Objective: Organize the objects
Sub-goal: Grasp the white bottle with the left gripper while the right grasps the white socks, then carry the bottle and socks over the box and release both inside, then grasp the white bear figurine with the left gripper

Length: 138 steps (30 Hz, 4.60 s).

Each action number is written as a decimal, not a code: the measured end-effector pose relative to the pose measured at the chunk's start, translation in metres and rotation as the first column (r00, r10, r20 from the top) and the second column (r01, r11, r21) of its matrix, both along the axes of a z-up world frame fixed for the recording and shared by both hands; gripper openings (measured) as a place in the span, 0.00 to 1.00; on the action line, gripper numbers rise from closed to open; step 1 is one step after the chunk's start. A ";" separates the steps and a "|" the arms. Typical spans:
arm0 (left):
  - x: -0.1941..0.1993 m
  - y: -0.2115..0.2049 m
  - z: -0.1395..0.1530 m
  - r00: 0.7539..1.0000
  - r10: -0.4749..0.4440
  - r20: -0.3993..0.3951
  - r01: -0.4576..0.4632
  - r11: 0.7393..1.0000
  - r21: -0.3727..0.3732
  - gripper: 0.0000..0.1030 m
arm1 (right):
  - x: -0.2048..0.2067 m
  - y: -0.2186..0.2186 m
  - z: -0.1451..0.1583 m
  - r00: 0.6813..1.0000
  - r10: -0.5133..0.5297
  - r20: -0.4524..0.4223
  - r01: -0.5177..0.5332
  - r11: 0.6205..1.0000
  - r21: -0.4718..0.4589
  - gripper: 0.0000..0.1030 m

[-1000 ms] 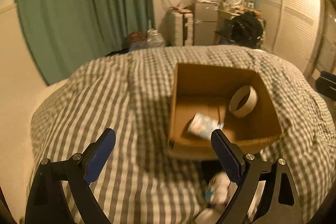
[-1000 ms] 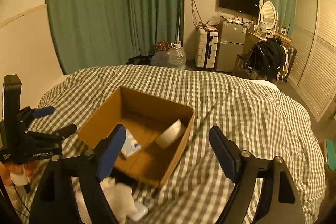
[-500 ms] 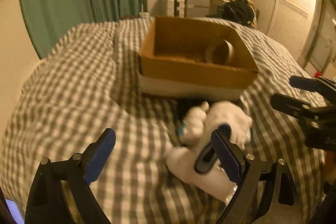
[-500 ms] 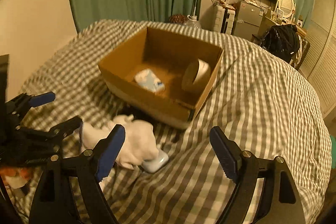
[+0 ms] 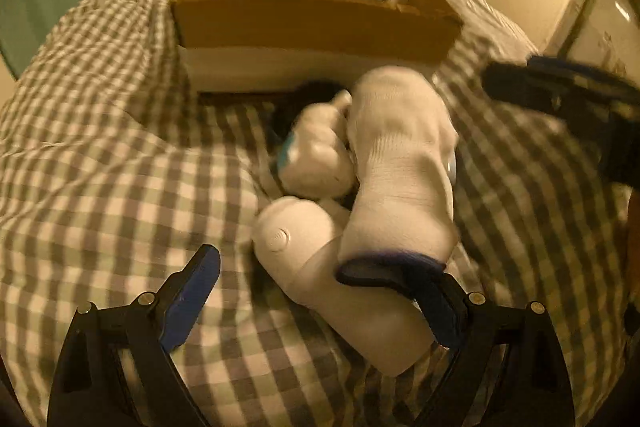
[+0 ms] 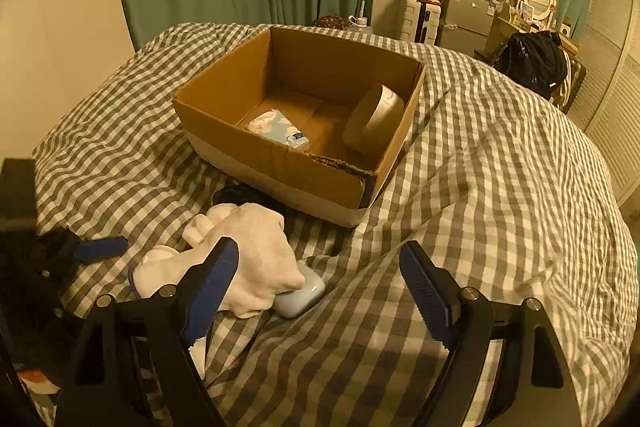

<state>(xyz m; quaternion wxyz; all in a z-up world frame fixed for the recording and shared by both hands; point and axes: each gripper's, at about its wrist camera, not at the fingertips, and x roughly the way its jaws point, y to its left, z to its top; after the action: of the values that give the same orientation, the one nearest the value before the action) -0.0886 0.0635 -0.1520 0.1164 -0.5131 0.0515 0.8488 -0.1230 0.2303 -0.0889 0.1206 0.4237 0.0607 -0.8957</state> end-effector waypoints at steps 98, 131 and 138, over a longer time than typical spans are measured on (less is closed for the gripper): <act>-0.231 -0.011 0.081 0.949 0.030 -0.314 -0.025 0.999 0.020 0.50 | -0.187 -0.016 0.025 0.998 -0.032 -0.058 0.032 0.999 -0.009 0.37; -0.076 -0.040 0.146 0.886 0.119 -0.449 -0.158 0.986 -0.049 0.98 | -0.047 0.014 0.088 0.969 -0.135 -0.205 0.127 0.991 -0.050 0.71; -0.054 -0.034 0.104 0.912 0.139 -0.386 -0.180 0.981 -0.072 0.98 | -0.022 0.004 0.056 0.982 -0.107 -0.154 0.103 0.994 -0.034 0.71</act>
<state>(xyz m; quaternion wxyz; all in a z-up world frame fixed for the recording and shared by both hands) -0.1424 0.0296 -0.0480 0.0072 -0.3475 0.0760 0.9346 -0.1447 0.2347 -0.0325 0.0737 0.3534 0.0361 -0.9319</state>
